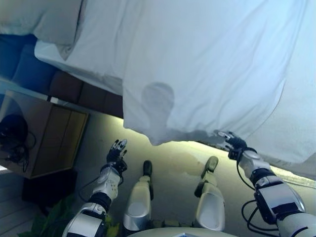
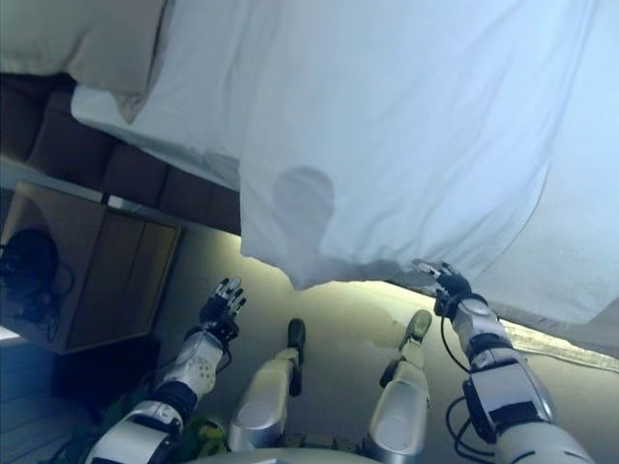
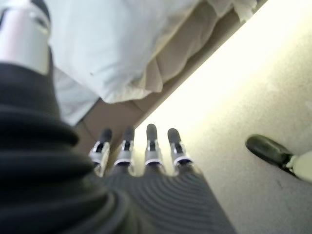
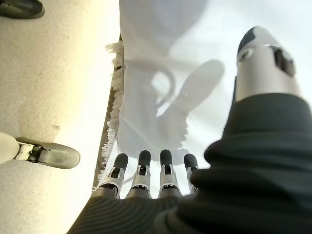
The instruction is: Make the bed neatly
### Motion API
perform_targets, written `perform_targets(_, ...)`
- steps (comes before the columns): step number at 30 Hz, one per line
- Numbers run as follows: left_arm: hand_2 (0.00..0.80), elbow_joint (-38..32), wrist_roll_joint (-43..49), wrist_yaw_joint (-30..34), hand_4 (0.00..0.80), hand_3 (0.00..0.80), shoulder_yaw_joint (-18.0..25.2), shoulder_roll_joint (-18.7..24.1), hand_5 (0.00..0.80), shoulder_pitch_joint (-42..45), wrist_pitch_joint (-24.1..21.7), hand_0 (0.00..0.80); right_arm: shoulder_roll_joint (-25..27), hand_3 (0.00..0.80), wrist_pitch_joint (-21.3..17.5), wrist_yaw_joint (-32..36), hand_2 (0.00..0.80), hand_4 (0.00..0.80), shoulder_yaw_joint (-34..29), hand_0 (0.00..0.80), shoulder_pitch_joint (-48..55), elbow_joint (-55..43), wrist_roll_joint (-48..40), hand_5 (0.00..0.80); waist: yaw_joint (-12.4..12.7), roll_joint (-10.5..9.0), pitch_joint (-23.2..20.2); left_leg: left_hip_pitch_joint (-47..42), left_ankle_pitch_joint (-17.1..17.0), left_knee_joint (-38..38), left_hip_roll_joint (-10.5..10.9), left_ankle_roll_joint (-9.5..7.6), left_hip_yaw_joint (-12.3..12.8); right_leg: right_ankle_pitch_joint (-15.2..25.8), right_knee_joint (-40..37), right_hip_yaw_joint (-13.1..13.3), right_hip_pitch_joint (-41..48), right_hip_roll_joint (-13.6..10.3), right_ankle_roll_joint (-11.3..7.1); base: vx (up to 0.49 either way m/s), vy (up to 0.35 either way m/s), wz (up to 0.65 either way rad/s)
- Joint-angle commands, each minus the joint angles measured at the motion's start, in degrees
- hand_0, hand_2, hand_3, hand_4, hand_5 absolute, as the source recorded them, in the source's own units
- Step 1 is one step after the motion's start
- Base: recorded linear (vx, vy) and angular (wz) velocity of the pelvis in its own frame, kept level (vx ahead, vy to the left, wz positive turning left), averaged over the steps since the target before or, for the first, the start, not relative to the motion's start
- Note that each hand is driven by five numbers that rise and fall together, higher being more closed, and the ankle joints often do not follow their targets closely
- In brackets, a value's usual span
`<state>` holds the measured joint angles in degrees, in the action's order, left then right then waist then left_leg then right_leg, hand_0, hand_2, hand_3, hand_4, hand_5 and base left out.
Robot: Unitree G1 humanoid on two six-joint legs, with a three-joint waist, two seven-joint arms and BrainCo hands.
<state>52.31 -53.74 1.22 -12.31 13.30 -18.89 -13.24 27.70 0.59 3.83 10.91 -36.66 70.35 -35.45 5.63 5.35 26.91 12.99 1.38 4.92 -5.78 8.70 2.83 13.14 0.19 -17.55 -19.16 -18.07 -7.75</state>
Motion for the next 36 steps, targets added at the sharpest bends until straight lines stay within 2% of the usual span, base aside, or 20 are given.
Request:
perform_targets(1,0.0,-3.6,-2.2,0.9,0.0,0.0,-1.2,4.1,0.0,-4.0,-2.6,0.0,0.9,0.0,-1.3,-1.5,0.0,0.0,-1.2,0.0,-4.8,0.7,-1.5,0.0,0.3,0.33,2.5,5.2,-9.0,-4.2,1.1,-3.6,1.3,-0.5,6.7,5.0,-3.1,-2.3,-4.61,-0.06,-0.073,-0.01)
perform_targets(13,0.0,-13.3,-3.2,-0.8,0.0,0.0,-3.1,5.4,0.0,-4.5,-4.5,0.0,6.0,0.0,-0.6,-9.5,0.0,0.0,-4.2,0.0,-8.5,-0.1,-3.6,0.0,-0.1,2.49,2.9,15.5,-10.1,-2.6,1.2,-3.59,0.8,-0.5,9.2,6.6,-13.9,-0.7,-4.64,-0.024,-0.044,-0.02)
perform_targets(16,0.0,-14.3,-3.8,-1.2,0.0,0.0,-3.4,5.8,0.0,-4.1,-4.6,0.0,7.3,0.0,1.7,-12.3,0.0,0.0,-4.7,0.0,-9.6,0.0,-3.5,0.0,-0.1,2.97,2.9,17.7,-10.3,-2.3,1.1,-3.44,0.8,-0.7,9.8,7.2,-16.3,-0.3,-4.61,-0.018,-0.048,-0.02)
perform_targets(21,0.0,-15.2,-3.1,-1.8,0.0,0.0,-3.7,5.9,0.0,-2.6,-4.6,0.0,7.7,0.0,1.9,-12.5,0.0,0.0,-6.6,0.0,-8.0,0.9,-5.1,0.0,-0.4,3.22,2.9,18.8,-10.4,-2.6,1.0,-3.36,0.6,-0.9,9.8,7.6,-17.7,0.4,-4.57,-0.016,-0.05,-0.03)
perform_targets(26,0.0,-14.5,-4.1,-0.3,0.0,0.0,-3.0,7.1,0.0,-2.7,-4.6,0.0,9.9,0.0,2.8,-12.5,0.0,0.0,-8.7,0.0,-5.6,2.2,-6.6,0.0,-1.5,3.04,2.9,18.6,-10.7,-3.3,0.2,-2.79,1.7,-0.4,8.9,7.9,-17.8,0.4,-4.75,-0.011,-0.027,-0.02)
perform_targets(36,0.0,-18.5,-6.1,-1.7,0.0,0.0,-3.0,9.9,0.0,-3.9,-4.4,0.0,13.0,0.0,3.3,-11.6,0.0,0.0,-10.7,0.0,-4.3,1.0,-6.9,0.0,-3.1,3.41,2.9,19.6,-11.1,-3.9,-0.5,-2.05,2.9,0.3,8.2,9.0,-19.8,0.9,-4.91,-0.017,-0.058,-0.09)
